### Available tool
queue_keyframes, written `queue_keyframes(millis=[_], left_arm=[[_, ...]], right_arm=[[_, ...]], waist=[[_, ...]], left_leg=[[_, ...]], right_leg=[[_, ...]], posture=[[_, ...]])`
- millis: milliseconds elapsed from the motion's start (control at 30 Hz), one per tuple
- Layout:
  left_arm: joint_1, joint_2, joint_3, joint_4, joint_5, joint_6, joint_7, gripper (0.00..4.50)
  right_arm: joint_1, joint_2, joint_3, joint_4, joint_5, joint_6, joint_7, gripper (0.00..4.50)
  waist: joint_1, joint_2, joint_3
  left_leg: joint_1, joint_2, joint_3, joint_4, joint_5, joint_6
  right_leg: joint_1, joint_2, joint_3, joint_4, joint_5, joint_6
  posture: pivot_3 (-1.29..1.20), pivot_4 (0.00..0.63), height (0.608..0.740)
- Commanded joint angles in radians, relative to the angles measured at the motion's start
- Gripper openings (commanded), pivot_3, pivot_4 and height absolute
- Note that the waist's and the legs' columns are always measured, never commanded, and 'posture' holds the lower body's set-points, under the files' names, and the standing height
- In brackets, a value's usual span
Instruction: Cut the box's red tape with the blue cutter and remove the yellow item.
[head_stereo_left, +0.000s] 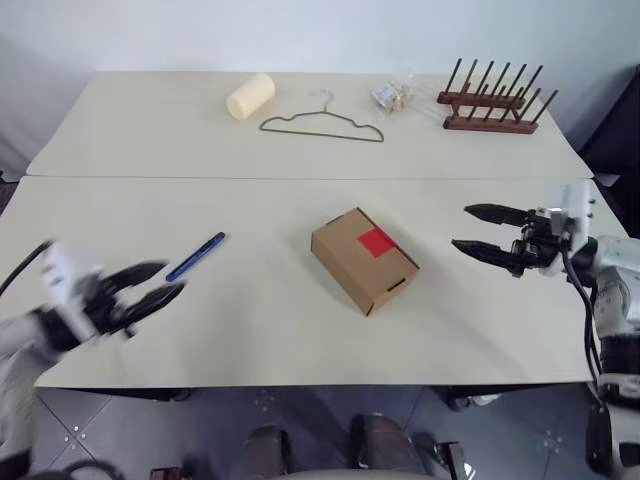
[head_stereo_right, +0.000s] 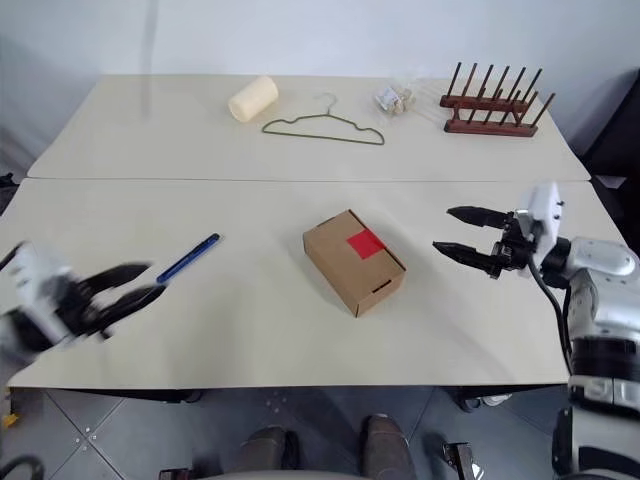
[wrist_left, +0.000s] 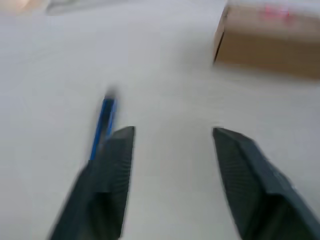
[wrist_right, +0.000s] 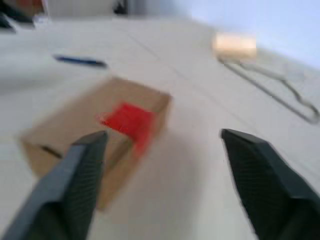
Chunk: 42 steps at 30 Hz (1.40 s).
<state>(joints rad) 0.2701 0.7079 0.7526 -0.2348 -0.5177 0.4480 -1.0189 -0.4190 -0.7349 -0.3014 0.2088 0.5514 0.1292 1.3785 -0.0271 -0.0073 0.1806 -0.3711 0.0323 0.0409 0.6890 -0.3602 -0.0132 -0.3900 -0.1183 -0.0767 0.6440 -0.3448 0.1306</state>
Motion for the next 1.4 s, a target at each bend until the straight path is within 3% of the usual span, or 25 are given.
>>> queue_keyframes(millis=[33, 100, 233, 367, 467, 600, 800, 933, 1300, 1400], left_arm=[[0.082, 0.04, 0.183, 0.118, -0.026, -0.057, -0.045, 3.82], [0.123, 0.078, 0.239, 0.235, -0.004, -0.096, -0.065, 4.43], [0.149, 0.141, 0.278, 0.382, 0.015, -0.145, -0.077, 4.47], [0.081, 0.167, 0.215, 0.406, 0.013, -0.17, -0.052, 4.47], [-0.01, 0.19, 0.128, 0.333, -0.024, -0.09, -0.033, 4.47], [-0.259, 0.254, -0.117, 0.258, -0.021, 0.098, 0.065, 4.47], [-0.501, 0.268, -0.368, 0.378, 0.084, 0.168, 0.124, 4.47], [-0.655, 0.248, -0.544, 0.496, 0.17, 0.169, 0.116, 4.47], [-0.746, 0.194, -0.723, 0.579, 0.271, 0.158, 0.075, 4.47], [-0.757, 0.192, -0.761, 0.604, 0.31, 0.145, 0.071, 3.94]], right_arm=[[0.048, 0.02, -0.047, -0.198, 0.159, 0.095, -0.021, 4.5], [0.065, 0.029, -0.054, -0.277, 0.226, 0.141, -0.033, 4.5], [0.089, 0.056, -0.056, -0.354, 0.25, 0.075, -0.001, 4.5], [0.09, 0.061, -0.049, -0.345, 0.233, 0.019, 0.028, 4.5], [0.083, 0.036, -0.054, -0.315, 0.224, -0.003, 0.061, 4.5], [0.077, -0.012, -0.057, -0.266, 0.189, -0.039, 0.092, 4.5], [0.103, -0.002, -0.042, -0.302, 0.193, -0.041, 0.061, 4.5], [0.143, 0.004, -0.039, -0.356, 0.201, -0.033, 0.037, 4.5], [0.218, 0.017, -0.058, -0.445, 0.217, -0.025, -0.045, 4.5], [0.22, 0.018, -0.052, -0.449, 0.218, -0.024, -0.055, 4.5]], waist=[[0.005, 0.0, 0.0], [0.015, 0.0, 0.0], [0.028, 0.0, 0.0], [0.027, 0.0, 0.0], [0.028, 0.0, 0.0], [0.03, 0.0, 0.0], [-0.004, 0.0, 0.0], [0.001, 0.0, 0.0], [0.01, 0.0, 0.0], [0.022, 0.001, 0.0]], left_leg=[[0.0, 0.0, 0.0, 0.0, 0.0, 0.0], [0.001, 0.0, -0.001, 0.002, 0.0, 0.0], [0.003, -0.001, -0.001, 0.002, 0.0, 0.002], [0.003, -0.003, -0.001, 0.002, -0.001, 0.004], [0.003, -0.003, -0.002, 0.002, -0.001, 0.004], [0.003, -0.005, -0.004, 0.002, 0.0, 0.005], [0.003, -0.005, 0.001, -0.001, 0.0, 0.006], [0.002, -0.008, 0.006, -0.004, 0.0, 0.005], [0.001, -0.008, 0.011, -0.001, 0.0, 0.005], [0.002, -0.008, 0.011, 0.002, 0.0, 0.005]], right_leg=[[0.0, 0.0, 0.0, -0.001, 0.0, 0.0], [0.001, -0.001, 0.001, -0.001, 0.0, 0.0], [0.002, -0.004, 0.001, -0.002, 0.002, -0.003], [0.003, -0.014, -0.001, -0.002, 0.002, -0.002], [0.003, -0.014, -0.003, -0.002, 0.003, -0.001], [0.005, -0.012, -0.004, -0.001, 0.004, 0.0], [0.004, -0.009, -0.004, 0.0, 0.005, 0.003], [-0.002, -0.006, -0.005, 0.001, 0.006, 0.003], [-0.001, -0.007, -0.004, 0.001, 0.006, 0.003], [0.0, -0.007, -0.003, 0.002, 0.006, 0.003]], posture=[[0.0, 0.15, 0.74], [0.0, 0.15, 0.74], [0.0, 0.15, 0.74], [0.0, 0.15, 0.74], [0.0, 0.15, 0.74], [0.0, 0.15, 0.74], [0.0, 0.15, 0.74], [0.0, 0.15, 0.74], [0.0, 0.15, 0.74], [0.0, 0.15, 0.74]])
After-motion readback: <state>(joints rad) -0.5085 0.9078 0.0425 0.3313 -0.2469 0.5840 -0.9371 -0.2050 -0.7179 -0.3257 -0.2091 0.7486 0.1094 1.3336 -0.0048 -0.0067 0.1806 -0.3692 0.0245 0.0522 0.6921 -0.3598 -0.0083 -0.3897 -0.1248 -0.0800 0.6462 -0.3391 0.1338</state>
